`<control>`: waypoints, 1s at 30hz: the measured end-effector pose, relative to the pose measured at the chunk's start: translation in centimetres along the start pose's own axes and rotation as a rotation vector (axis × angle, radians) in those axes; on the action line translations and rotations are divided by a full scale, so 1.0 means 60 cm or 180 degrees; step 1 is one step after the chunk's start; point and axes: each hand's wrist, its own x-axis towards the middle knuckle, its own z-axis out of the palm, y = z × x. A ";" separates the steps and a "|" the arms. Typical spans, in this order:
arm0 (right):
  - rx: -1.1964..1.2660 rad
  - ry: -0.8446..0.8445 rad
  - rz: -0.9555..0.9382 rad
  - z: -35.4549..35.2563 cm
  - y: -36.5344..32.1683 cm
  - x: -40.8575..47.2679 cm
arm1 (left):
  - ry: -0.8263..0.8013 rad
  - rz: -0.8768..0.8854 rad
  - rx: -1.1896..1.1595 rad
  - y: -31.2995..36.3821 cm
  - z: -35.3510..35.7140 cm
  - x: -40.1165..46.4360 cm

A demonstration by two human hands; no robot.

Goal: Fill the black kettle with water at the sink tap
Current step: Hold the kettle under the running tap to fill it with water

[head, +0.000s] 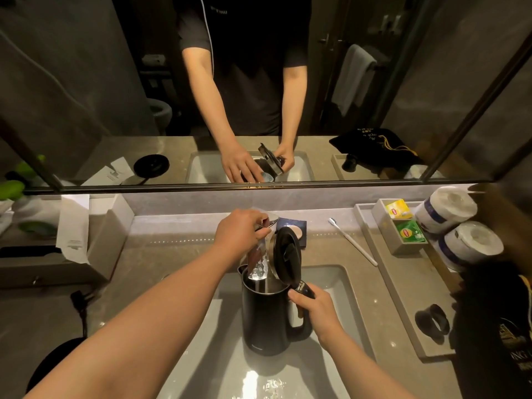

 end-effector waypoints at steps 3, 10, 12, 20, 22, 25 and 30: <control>0.0012 -0.0018 -0.0009 0.003 0.001 0.001 | -0.0088 0.0008 -0.0168 -0.003 -0.002 -0.004; 0.0009 -0.0034 0.0025 0.014 0.001 0.007 | -0.0269 -0.0131 -0.0437 -0.015 -0.005 -0.014; -0.0007 -0.0018 0.0022 0.015 0.001 0.008 | -0.0244 -0.0103 -0.0366 -0.018 -0.004 -0.016; -0.0068 0.0013 0.0043 0.016 0.010 0.004 | -0.0312 0.0003 -0.0356 -0.024 -0.002 -0.027; -0.0079 0.0026 0.0027 0.017 0.011 0.001 | -0.0336 0.0012 -0.0365 -0.024 -0.002 -0.027; -0.0081 0.0061 0.0020 0.017 0.012 -0.002 | -0.0307 0.0050 -0.0388 -0.023 0.000 -0.029; -0.0098 0.0094 -0.0002 0.017 0.016 -0.004 | -0.0254 -0.0023 -0.0380 -0.025 0.010 -0.036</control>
